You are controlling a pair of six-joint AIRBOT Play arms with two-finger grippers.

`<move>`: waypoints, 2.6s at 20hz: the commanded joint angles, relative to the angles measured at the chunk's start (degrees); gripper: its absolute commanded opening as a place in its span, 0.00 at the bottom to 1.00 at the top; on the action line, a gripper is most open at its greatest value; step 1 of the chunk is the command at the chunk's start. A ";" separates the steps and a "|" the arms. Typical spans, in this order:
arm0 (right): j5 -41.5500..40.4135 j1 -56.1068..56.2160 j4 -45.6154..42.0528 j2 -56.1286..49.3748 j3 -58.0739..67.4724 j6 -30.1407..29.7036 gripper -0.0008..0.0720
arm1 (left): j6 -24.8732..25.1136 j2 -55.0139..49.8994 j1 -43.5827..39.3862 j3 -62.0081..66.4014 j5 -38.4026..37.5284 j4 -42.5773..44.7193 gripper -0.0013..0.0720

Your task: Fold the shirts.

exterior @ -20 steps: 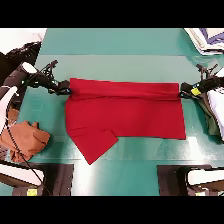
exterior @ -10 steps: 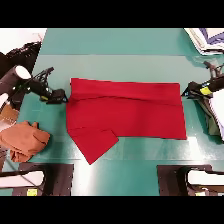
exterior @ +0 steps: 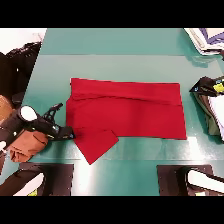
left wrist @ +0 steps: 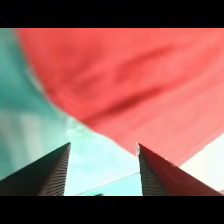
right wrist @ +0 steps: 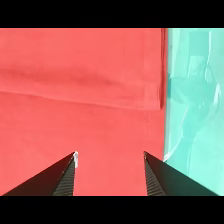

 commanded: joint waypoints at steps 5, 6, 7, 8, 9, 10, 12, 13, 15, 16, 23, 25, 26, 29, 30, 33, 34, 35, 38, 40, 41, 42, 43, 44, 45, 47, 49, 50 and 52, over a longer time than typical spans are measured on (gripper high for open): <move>3.50 -0.04 -0.02 0.59 0.02 -0.33 0.68 | -0.61 1.86 -1.77 -5.86 11.63 -10.08 0.69; 4.76 -0.07 -0.13 0.59 0.02 -1.42 0.67 | -0.59 1.86 -1.77 -5.86 12.52 -11.52 0.69; 6.32 -0.20 -0.55 0.59 -0.02 -2.47 0.67 | -0.55 1.86 -1.77 -5.84 13.20 -12.83 0.57; 7.32 -0.33 -1.88 0.98 -0.90 -2.49 0.66 | 0.22 1.86 -1.77 -5.84 13.35 -13.42 0.22; 6.91 -0.90 -3.23 2.21 -3.50 -2.49 0.66 | 1.66 1.86 -1.77 -5.84 13.29 -14.01 0.05; 5.86 -1.92 -3.21 3.76 -6.93 -2.60 0.66 | 2.10 1.86 -1.77 -5.81 12.98 -14.58 0.05; 3.13 -5.44 -3.19 7.58 -15.96 -2.62 0.66 | 2.69 1.86 -1.77 -4.92 11.72 -14.51 0.05; 1.92 -7.96 -3.19 9.79 -21.14 -2.67 0.66 | 3.13 1.86 -1.77 -4.13 10.75 -14.49 0.05; 0.39 -13.64 -3.17 12.96 -30.16 -2.78 0.67 | 4.48 1.86 -1.77 -2.23 9.16 -14.49 0.05; 0.17 -17.00 -3.13 13.97 -34.42 -2.78 0.67 | 4.50 1.86 -1.77 -1.36 8.90 -14.49 0.05; -6.27 -26.29 4.00 14.40 -48.57 -4.94 0.60 | 5.51 1.86 -1.77 0.48 9.38 -14.47 0.05; -8.48 -24.79 5.99 14.36 -48.22 -4.90 0.60 | 5.51 1.86 -1.77 0.48 9.40 -14.47 0.05; -8.90 -23.69 6.40 14.34 -47.84 -4.87 0.60 | 5.51 1.86 -1.77 0.48 9.42 -14.47 0.05; -9.33 -19.58 6.36 14.36 -46.84 -4.70 0.50 | 5.51 1.86 -1.77 0.48 9.38 -14.45 0.05; -9.35 -18.67 6.38 14.36 -46.53 -4.70 0.44 | 5.62 1.86 -1.77 0.48 9.22 -14.38 0.05; -8.46 -16.55 6.05 14.38 -45.35 -4.72 0.26 | 5.97 1.86 -1.77 0.48 8.02 -13.09 0.05; -7.41 -16.15 5.81 14.40 -44.68 -4.76 0.15 | 5.97 1.86 -1.77 0.48 6.86 -12.31 0.05; -5.79 -15.89 5.70 14.43 -43.67 -4.94 0.08 | 5.90 2.25 -1.77 0.48 5.53 -11.08 0.05; 0.00 -15.85 0.17 16.26 -39.87 -4.92 0.04 | 1.79 8.26 -1.77 0.59 0.90 -3.52 0.05; 3.67 -15.87 -4.20 20.20 -38.64 -4.92 0.04 | -1.49 14.08 -1.77 0.59 -4.33 1.44 0.05; 5.14 -15.87 -5.97 22.56 -38.73 -4.90 0.04 | -2.27 16.65 -1.77 0.59 -7.23 2.14 0.05; 6.86 -15.87 -7.32 24.98 -38.82 -4.90 0.04 | -3.23 19.08 -1.77 0.59 -10.75 1.70 0.05; 8.13 -15.85 -8.22 27.17 -38.82 -4.90 0.04 | -4.44 20.74 -1.77 0.59 -13.88 0.55 0.05; 9.33 -15.82 -8.74 29.33 -38.82 -4.61 0.04 | -5.92 22.05 -1.77 0.68 -17.00 -1.16 0.05; 9.64 -15.82 -8.55 30.93 -38.82 -3.50 0.04 | -6.58 22.45 -1.77 1.14 -18.53 -2.34 0.05; 8.68 -14.01 -8.55 32.13 -38.51 -2.23 0.04 | -6.43 21.84 -1.77 4.11 -16.48 -1.70 0.05; 7.26 -9.99 -8.57 29.79 -36.22 -1.68 0.04 | -5.25 19.50 -1.77 8.31 -9.57 0.74 0.05; 5.92 -7.58 -8.59 27.36 -34.05 -0.42 0.04 | -4.70 16.94 -1.77 10.84 -6.47 2.49 0.05; 2.84 -3.63 -8.59 21.75 -28.94 2.01 0.04 | -3.17 10.21 -1.77 15.63 -2.21 4.85 0.05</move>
